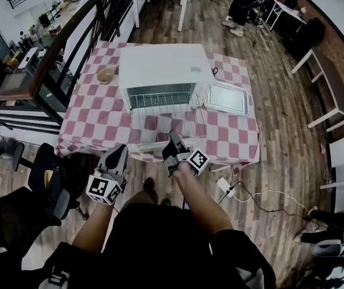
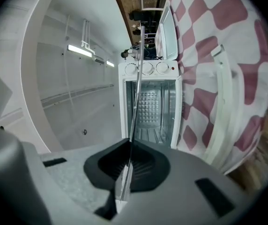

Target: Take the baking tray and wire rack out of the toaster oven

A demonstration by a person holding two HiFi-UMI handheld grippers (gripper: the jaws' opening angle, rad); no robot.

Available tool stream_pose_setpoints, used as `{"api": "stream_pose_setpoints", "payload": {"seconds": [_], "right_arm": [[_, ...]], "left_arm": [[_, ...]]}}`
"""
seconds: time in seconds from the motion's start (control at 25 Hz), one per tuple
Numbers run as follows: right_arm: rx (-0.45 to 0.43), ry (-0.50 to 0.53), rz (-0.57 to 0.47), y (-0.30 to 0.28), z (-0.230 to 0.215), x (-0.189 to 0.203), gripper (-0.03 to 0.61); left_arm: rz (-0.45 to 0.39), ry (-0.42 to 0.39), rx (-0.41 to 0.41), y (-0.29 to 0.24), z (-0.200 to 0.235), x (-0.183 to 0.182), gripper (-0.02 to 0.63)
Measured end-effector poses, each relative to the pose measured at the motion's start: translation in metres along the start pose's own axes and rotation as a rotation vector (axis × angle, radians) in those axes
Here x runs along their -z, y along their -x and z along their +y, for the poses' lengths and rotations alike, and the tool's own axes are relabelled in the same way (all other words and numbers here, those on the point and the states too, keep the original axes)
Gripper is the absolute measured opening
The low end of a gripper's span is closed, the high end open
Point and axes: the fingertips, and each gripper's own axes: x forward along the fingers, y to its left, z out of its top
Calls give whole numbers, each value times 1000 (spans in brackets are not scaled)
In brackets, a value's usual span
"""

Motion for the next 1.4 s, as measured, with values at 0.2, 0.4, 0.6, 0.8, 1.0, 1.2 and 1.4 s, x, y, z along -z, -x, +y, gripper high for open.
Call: {"api": "stream_pose_setpoints", "payload": {"seconds": [0.2, 0.4, 0.6, 0.8, 1.0, 1.2, 1.4], "right_arm": [[-1, 14, -42, 43, 1, -20, 2], [10, 42, -123, 91, 4, -58, 2], [46, 128, -183, 135, 3, -106, 2], [94, 145, -259, 171, -8, -151, 2], [128, 188, -311, 193, -21, -195, 2], [187, 193, -343, 207, -46, -230, 2], [211, 159, -359, 210, -68, -250, 2]], "left_arm": [[26, 3, 29, -2, -20, 13, -6], [42, -2, 85, -16, -44, 22, -6], [50, 7, 142, -40, -68, 29, -6], [69, 15, 190, -60, -87, 35, -6], [85, 14, 212, -76, -94, 41, -6], [100, 8, 203, -89, -88, 46, -6], [128, 2, 198, -96, -86, 50, -6]]}}
